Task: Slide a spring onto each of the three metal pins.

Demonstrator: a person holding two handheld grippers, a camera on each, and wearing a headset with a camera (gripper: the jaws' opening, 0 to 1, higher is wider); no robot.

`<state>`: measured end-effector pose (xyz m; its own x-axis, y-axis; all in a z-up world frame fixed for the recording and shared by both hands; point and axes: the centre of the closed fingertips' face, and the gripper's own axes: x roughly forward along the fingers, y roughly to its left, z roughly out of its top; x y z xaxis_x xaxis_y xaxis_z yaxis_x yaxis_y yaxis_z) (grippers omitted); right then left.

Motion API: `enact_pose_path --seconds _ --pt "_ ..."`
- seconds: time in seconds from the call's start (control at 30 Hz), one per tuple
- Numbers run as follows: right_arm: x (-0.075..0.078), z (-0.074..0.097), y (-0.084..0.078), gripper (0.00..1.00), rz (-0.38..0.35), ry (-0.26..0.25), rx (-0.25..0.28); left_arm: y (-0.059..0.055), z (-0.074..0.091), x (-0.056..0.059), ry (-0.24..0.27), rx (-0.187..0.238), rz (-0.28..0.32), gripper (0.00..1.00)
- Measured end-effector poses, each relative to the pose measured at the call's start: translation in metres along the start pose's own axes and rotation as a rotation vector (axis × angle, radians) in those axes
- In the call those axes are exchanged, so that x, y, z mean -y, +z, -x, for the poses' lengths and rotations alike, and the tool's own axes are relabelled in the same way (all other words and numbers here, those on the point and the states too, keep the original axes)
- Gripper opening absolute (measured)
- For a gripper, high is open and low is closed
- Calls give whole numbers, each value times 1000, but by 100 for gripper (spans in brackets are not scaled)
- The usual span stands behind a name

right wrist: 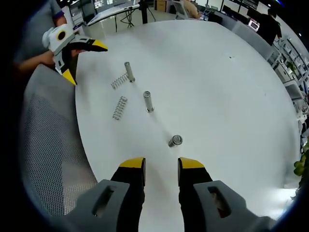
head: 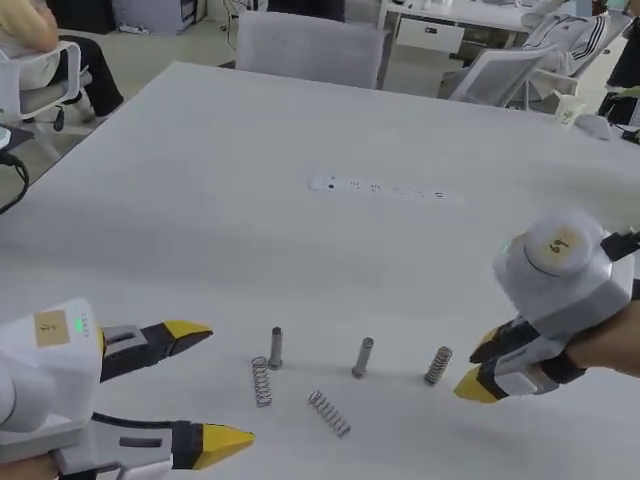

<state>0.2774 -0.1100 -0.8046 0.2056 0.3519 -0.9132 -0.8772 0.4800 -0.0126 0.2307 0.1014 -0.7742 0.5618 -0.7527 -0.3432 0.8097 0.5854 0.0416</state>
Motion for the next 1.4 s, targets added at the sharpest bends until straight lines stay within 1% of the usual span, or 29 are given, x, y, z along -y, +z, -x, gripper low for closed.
enact_pose_path --seconds 0.2,0.33,0.57,0.8,0.97,1.17,1.27,1.4 --pt "-12 -3 -1 24 -11 21 1 0 1 0 1 1 0 63" --pt "-24 -4 4 24 -5 41 8 -1 2 0 1 -3 3 62" --pt "-51 -14 20 24 26 87 28 0 4 1 1 1 6 62" --pt "-72 -28 40 23 70 127 32 1 4 3 2 4 4 62" --pt "-83 -40 52 23 94 141 36 1 5 3 4 3 5 62" --pt "-93 -53 63 22 106 152 35 0 5 1 8 5 7 61" --pt "-94 -61 66 22 110 146 29 0 5 1 6 4 10 61" --pt "-92 -69 67 21 86 138 24 -1 5 1 6 5 12 61"
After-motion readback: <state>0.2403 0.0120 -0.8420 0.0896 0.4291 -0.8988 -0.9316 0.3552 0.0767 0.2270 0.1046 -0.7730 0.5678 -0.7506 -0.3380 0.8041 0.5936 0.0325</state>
